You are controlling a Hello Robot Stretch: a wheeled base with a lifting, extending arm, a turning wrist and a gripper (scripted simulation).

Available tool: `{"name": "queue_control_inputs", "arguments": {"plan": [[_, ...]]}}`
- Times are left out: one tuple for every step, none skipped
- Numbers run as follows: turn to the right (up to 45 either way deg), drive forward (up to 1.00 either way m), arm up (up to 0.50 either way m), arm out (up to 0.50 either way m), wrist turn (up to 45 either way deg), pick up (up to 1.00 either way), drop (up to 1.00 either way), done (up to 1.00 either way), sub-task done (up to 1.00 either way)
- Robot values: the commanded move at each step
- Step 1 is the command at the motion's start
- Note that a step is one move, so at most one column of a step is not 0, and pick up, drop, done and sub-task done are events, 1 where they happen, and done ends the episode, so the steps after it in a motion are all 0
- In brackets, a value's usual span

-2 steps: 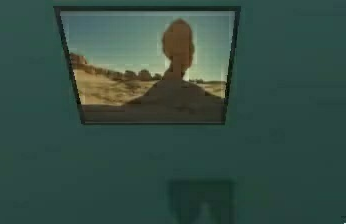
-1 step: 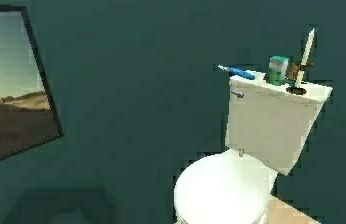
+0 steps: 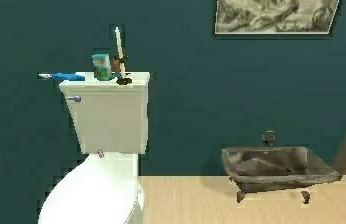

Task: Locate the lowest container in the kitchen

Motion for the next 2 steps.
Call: {"name": "queue_control_inputs", "arguments": {"plan": [[45.0, 0.0, 0.0, 0.0, 0.0, 0.0, 0.0, 0.0, 0.0], [18.0, 0.0, 0.0, 0.0, 0.0, 0.0, 0.0, 0.0, 0.0]]}}
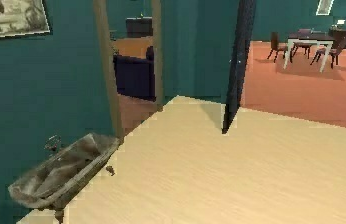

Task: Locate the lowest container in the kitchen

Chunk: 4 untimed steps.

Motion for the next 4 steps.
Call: {"name": "queue_control_inputs", "arguments": {"plan": [[0.0, 1.0, 0.0, 0.0, 0.0, 0.0, 0.0, 0.0, 0.0], [3.0, 0.0, 0.0, 0.0, 0.0, 0.0, 0.0, 0.0, 0.0], [24.0, 0.0, 0.0, 0.0, 0.0, 0.0, 0.0, 0.0, 0.0], [0.0, 0.45, 0.0, 0.0, 0.0, 0.0, 0.0, 0.0, 0.0]]}}
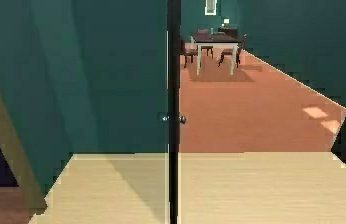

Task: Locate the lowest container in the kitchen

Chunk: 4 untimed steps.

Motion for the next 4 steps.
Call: {"name": "queue_control_inputs", "arguments": {"plan": [[-36.0, 0.0, 0.0, 0.0, 0.0, 0.0, 0.0, 0.0, 0.0], [0.0, 0.2, 0.0, 0.0, 0.0, 0.0, 0.0, 0.0, 0.0], [-24.0, 0.0, 0.0, 0.0, 0.0, 0.0, 0.0, 0.0, 0.0], [0.0, 0.85, 0.0, 0.0, 0.0, 0.0, 0.0, 0.0, 0.0]]}}
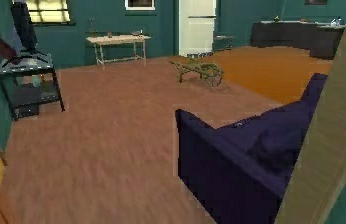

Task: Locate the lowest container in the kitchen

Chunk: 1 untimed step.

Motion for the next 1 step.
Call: {"name": "queue_control_inputs", "arguments": {"plan": [[-9.0, 0.0, 0.0, 0.0, 0.0, 0.0, 0.0, 0.0, 0.0]]}}
